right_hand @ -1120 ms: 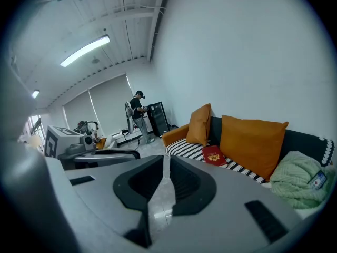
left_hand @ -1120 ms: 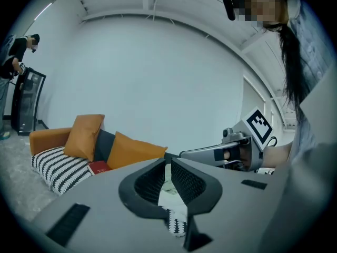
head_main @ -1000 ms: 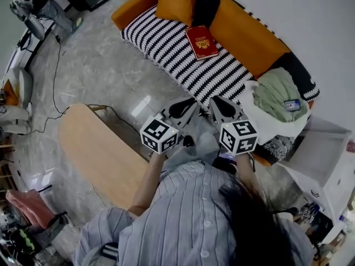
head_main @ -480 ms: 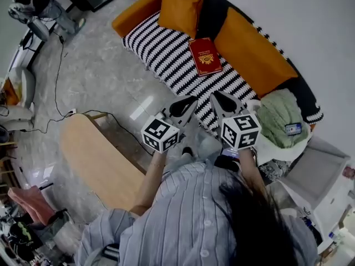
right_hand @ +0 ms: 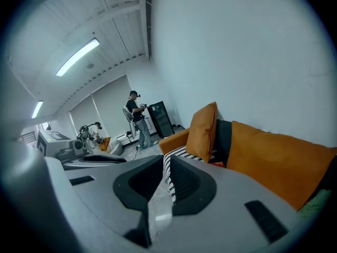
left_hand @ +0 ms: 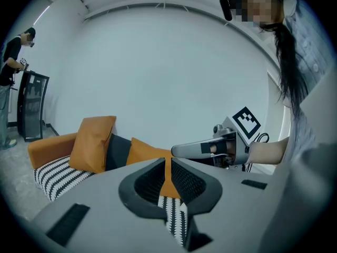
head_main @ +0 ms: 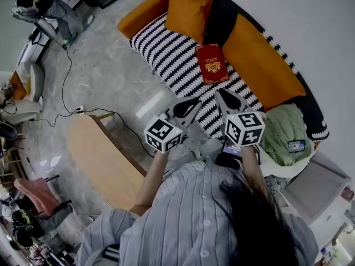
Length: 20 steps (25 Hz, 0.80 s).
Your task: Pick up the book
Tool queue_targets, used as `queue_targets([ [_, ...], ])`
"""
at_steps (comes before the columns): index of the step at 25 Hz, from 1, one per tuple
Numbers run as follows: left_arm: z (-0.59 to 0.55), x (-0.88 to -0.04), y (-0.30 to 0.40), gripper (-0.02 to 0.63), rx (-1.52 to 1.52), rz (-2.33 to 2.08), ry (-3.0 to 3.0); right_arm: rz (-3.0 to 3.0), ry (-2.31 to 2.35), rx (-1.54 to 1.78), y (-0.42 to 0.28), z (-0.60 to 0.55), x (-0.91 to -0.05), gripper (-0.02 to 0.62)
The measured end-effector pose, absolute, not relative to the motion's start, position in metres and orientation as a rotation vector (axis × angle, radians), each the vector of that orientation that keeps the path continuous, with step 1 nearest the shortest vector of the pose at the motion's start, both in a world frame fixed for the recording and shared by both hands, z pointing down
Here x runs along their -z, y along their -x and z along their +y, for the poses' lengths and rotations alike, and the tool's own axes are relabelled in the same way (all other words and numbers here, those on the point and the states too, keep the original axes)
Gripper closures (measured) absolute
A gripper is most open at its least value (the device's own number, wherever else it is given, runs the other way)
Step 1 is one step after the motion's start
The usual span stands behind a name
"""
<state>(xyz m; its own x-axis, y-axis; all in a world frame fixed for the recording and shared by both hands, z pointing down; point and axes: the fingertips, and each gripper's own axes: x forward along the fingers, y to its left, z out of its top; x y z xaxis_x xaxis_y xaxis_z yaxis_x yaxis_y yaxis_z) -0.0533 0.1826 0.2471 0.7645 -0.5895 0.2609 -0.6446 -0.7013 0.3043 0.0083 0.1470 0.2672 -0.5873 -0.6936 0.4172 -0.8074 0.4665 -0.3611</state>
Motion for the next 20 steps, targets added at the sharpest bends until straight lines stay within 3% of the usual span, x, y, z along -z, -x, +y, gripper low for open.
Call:
queue_targets([
  [20, 0.136, -0.252, 0.021, 0.578, -0.211, -0.968, -2.556, -2.48, -1.273, -0.825, -0.049, 0.111, -0.286, 0.546],
])
